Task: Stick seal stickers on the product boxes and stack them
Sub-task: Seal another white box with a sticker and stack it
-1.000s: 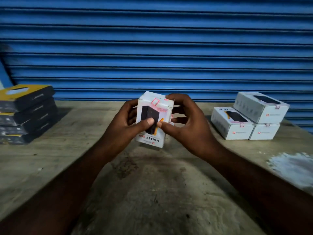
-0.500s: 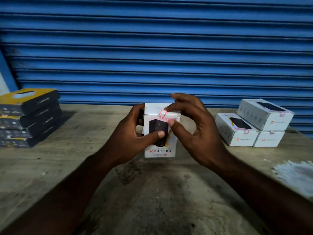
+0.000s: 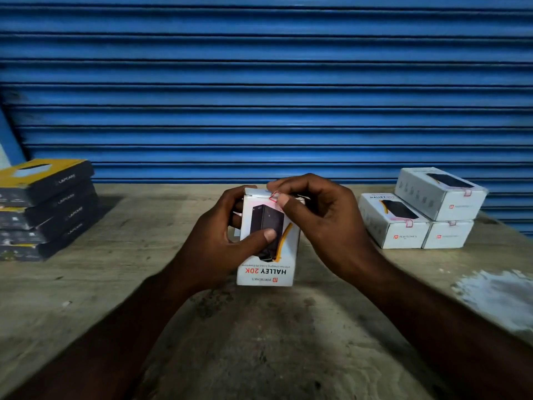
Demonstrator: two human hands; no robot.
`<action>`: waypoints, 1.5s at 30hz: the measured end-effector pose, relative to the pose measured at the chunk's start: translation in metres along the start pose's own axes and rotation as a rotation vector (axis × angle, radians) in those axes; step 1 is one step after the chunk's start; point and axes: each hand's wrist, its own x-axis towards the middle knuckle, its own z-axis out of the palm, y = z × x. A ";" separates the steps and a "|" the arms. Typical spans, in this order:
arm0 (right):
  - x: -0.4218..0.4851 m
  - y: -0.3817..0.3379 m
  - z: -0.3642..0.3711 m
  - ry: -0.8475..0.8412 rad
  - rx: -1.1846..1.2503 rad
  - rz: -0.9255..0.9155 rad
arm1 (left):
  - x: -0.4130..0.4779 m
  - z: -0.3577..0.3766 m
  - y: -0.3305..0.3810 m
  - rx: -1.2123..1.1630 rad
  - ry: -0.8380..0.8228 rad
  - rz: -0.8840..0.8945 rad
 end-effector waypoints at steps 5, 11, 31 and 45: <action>0.000 0.000 0.002 0.072 -0.018 -0.005 | 0.000 0.003 -0.002 -0.001 0.006 -0.008; 0.008 -0.016 -0.001 0.187 0.176 -0.026 | 0.003 0.004 -0.014 0.006 0.016 -0.047; 0.008 -0.008 -0.017 -0.095 -0.532 -0.193 | 0.004 -0.004 -0.009 0.103 0.000 -0.012; 0.006 0.001 -0.013 -0.019 -0.497 -0.247 | 0.002 0.002 -0.007 0.132 -0.012 0.007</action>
